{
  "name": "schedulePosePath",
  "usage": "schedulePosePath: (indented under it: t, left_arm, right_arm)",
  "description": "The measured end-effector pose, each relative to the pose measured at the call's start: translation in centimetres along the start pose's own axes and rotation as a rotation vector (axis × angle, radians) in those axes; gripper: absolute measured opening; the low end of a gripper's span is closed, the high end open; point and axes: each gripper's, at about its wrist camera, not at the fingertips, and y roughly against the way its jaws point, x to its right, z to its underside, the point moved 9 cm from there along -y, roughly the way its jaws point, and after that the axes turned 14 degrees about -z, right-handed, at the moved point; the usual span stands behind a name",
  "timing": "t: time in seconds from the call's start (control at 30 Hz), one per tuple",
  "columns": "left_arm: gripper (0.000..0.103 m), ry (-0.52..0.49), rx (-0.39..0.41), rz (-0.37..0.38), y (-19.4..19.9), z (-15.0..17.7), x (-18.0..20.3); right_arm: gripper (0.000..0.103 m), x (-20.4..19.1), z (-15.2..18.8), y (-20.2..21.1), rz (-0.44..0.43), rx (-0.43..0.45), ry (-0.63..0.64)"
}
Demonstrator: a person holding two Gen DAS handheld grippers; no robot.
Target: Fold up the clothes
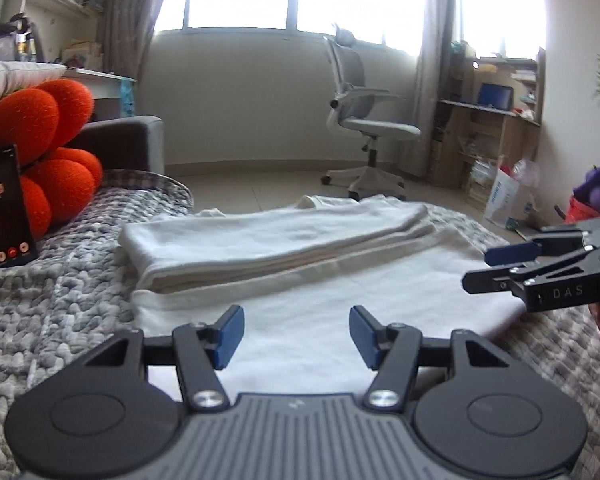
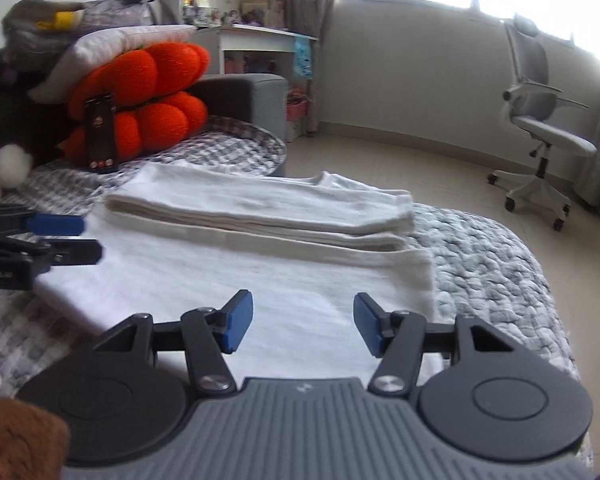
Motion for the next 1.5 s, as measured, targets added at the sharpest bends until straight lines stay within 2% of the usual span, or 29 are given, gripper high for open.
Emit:
schedulePosePath:
  t: [0.13,0.23,0.37,0.47,0.6,0.73,0.87,1.0,1.1,1.23,1.37,1.5]
  left_arm:
    - [0.059,-0.165,-0.063,-0.008,-0.8,2.0,1.1]
    - [0.060,-0.151,-0.084,0.003,-0.5,2.4,-0.1]
    - [0.062,-0.184,-0.090,0.012,0.7,3.2,-1.8]
    - [0.063,-0.129,-0.129,0.045,1.3,3.6,-3.3]
    - [0.063,-0.142,-0.149,0.070,2.6,4.2,-4.0]
    - [0.061,-0.161,-0.179,0.025,3.7,4.5,-5.0]
    - [0.062,0.006,-0.242,0.025,3.8,3.8,-7.1]
    - [0.064,0.308,-0.306,0.095,4.1,2.8,-9.3]
    - [0.064,0.469,-0.356,0.129,4.1,2.9,-10.3]
    - [0.064,0.640,-0.472,0.183,3.6,4.3,-10.6]
    - [0.063,0.782,-0.606,0.246,2.7,6.2,-10.5]
    - [0.062,0.899,-0.626,0.287,2.3,6.6,-10.3]
  right_arm:
    - [0.060,-1.5,1.1,-1.1,-0.034,-0.063,0.042]
    - [0.060,-0.5,2.2,-1.4,-0.021,-0.093,0.041]
    - [0.063,1.5,2.8,-0.5,-0.042,-0.069,-0.014]
    - [0.063,2.5,3.4,0.7,-0.046,-0.059,-0.037]
    - [0.063,3.6,4.0,2.2,-0.055,-0.051,-0.071]
    - [0.063,4.3,4.0,3.6,-0.074,-0.040,-0.144]
    - [0.065,5.4,2.8,5.0,-0.085,0.012,-0.278]
    - [0.065,7.0,1.5,6.4,-0.092,0.086,-0.460]
    - [0.065,8.1,1.6,6.9,-0.100,0.103,-0.620]
    - [0.065,8.8,2.9,7.1,-0.111,0.065,-0.807]
    - [0.065,9.1,3.8,7.6,-0.129,0.057,-0.904]
    - [0.065,9.1,4.7,7.5,-0.176,0.044,-0.994]
